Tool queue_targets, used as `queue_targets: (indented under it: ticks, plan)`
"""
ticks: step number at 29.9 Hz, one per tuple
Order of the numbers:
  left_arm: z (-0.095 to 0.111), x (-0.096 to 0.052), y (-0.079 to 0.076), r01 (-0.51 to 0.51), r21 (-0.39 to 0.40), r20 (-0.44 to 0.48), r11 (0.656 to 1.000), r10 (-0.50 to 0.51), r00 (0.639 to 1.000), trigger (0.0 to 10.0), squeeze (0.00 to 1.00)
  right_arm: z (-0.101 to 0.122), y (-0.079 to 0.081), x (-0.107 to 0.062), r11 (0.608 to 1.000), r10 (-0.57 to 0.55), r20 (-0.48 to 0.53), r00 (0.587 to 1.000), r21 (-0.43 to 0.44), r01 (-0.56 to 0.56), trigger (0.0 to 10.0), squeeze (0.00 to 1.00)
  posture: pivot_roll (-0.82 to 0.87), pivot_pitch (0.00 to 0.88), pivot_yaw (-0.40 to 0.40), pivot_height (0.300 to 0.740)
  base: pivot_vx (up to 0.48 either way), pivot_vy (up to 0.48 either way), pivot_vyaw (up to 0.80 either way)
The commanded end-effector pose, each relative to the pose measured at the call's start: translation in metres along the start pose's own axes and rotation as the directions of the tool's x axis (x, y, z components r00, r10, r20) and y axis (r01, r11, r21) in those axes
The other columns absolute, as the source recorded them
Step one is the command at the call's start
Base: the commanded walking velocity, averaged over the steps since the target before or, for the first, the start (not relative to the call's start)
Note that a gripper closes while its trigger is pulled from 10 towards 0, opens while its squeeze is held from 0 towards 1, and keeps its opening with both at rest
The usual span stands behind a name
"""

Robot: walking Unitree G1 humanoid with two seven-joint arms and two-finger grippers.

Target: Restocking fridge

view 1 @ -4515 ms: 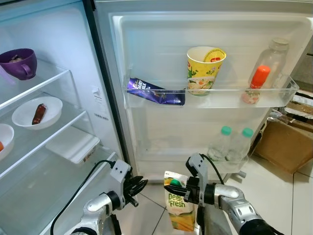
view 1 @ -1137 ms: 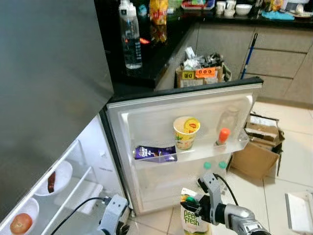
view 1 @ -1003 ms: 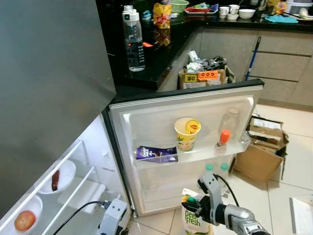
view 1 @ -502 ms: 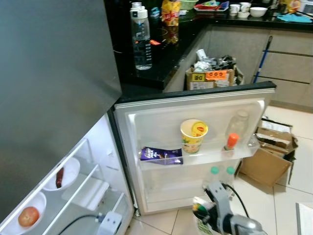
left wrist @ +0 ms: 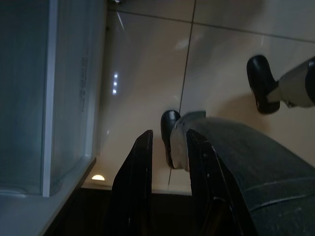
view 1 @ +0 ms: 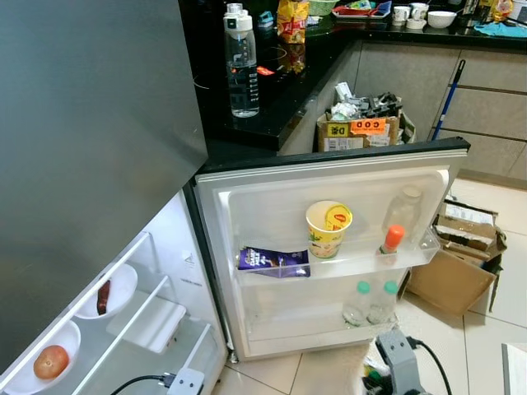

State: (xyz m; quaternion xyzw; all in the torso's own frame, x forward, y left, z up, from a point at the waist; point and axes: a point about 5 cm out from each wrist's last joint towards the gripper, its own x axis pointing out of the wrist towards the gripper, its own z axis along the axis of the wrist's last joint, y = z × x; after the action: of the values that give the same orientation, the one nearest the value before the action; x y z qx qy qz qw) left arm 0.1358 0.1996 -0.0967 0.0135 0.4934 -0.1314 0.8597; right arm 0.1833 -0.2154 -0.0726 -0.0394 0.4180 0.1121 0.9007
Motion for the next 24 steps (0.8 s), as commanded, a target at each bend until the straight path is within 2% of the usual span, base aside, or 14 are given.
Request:
queue_targets:
  ticks: [1, 2, 3, 5, 11, 12, 15, 17, 19, 21, 23, 24]
  plan:
    - [0.019, 0.003, 0.000, -0.009, -0.018, 0.084, 1.000, 0.011, 0.996, 10.0, 0.00, -0.004, -0.005, -0.002, 0.998, -0.054, -0.010, 0.998, 0.032, 0.055, 10.0, 0.00, -0.06, 0.000, -0.028, 0.740, 0.000, 0.000, 0.00]
    - [0.030, 0.005, 0.000, -0.005, -0.021, 0.122, 1.000, 0.008, 0.992, 10.0, 0.00, -0.005, -0.008, -0.003, 0.996, -0.077, -0.015, 0.997, 0.046, 0.078, 10.0, 0.00, -0.06, 0.000, -0.027, 0.740, 0.000, 0.000, 0.00]
    - [0.030, 0.005, 0.000, -0.005, -0.021, 0.122, 1.000, 0.008, 0.992, 10.0, 0.00, -0.005, -0.008, -0.003, 0.996, -0.077, -0.015, 0.997, 0.046, 0.078, 10.0, 0.00, -0.06, 0.000, -0.027, 0.740, 0.000, 0.000, 0.00]
    - [0.051, 0.008, -0.001, 0.007, 0.005, 0.182, 1.000, -0.008, 0.983, 10.0, 0.00, -0.010, -0.011, -0.005, 0.992, -0.109, -0.031, 0.993, 0.054, 0.111, 10.0, 0.00, -0.06, 0.000, -0.024, 0.740, 0.000, 0.000, 0.00]
    - [0.066, 0.009, -0.003, 0.023, 0.028, 0.225, 0.999, -0.029, 0.974, 10.0, 0.00, -0.009, -0.012, -0.005, 0.991, -0.122, -0.019, 0.992, 0.055, 0.123, 10.0, 0.00, -0.07, 0.000, -0.021, 0.740, 0.000, 0.000, 0.00]
    - [0.075, 0.010, -0.004, 0.033, 0.027, 0.256, 0.999, -0.038, 0.966, 10.0, 0.00, 0.000, -0.014, -0.004, 0.988, -0.130, 0.021, 0.991, 0.083, 0.128, 10.0, 0.00, -0.07, 0.000, -0.021, 0.740, 0.000, 0.000, 0.00]
    - [0.082, 0.010, -0.004, 0.042, 0.028, 0.282, 0.999, -0.048, 0.958, 10.0, 0.00, 0.009, -0.017, -0.003, 0.986, -0.136, 0.064, 0.989, 0.109, 0.128, 10.0, 0.00, -0.07, 0.000, -0.021, 0.740, 0.000, 0.000, 0.00]
    - [0.098, 0.009, -0.005, 0.070, 0.032, 0.337, 0.997, -0.077, 0.938, 10.0, 0.00, 0.035, -0.018, 0.001, 0.988, -0.108, 0.173, 0.979, 0.131, 0.085, 10.0, 0.00, -0.07, 0.000, -0.022, 0.740, 0.000, 0.000, 0.00]
    - [0.109, 0.008, -0.006, 0.103, 0.045, 0.379, 0.994, -0.113, 0.918, 10.0, 0.00, 0.060, -0.015, 0.003, 0.994, -0.031, 0.281, 0.959, 0.105, 0.001, 10.0, 0.00, -0.07, 0.000, -0.022, 0.740, 0.000, 0.000, 0.00]
    - [0.112, 0.007, -0.006, 0.113, 0.050, 0.390, 0.992, -0.124, 0.913, 10.0, 0.00, 0.066, -0.014, 0.003, 0.995, -0.006, 0.309, 0.951, 0.093, -0.024, 10.0, 0.00, -0.07, 0.000, -0.022, 0.740, 0.000, 0.000, 0.00]
    - [0.119, 0.006, -0.006, 0.135, 0.069, 0.413, 0.988, -0.151, 0.898, 10.0, 0.00, 0.087, -0.009, 0.004, 0.992, 0.092, 0.388, 0.917, 0.041, -0.117, 10.0, 0.00, -0.07, 0.000, -0.022, 0.740, 0.000, 0.000, 0.00]
    - [0.119, 0.006, -0.006, 0.135, 0.069, 0.413, 0.988, -0.151, 0.898, 10.0, 0.00, 0.087, -0.009, 0.004, 0.992, 0.092, 0.388, 0.917, 0.041, -0.117, 10.0, 0.00, -0.07, 0.000, -0.022, 0.740, 0.000, 0.000, 0.00]
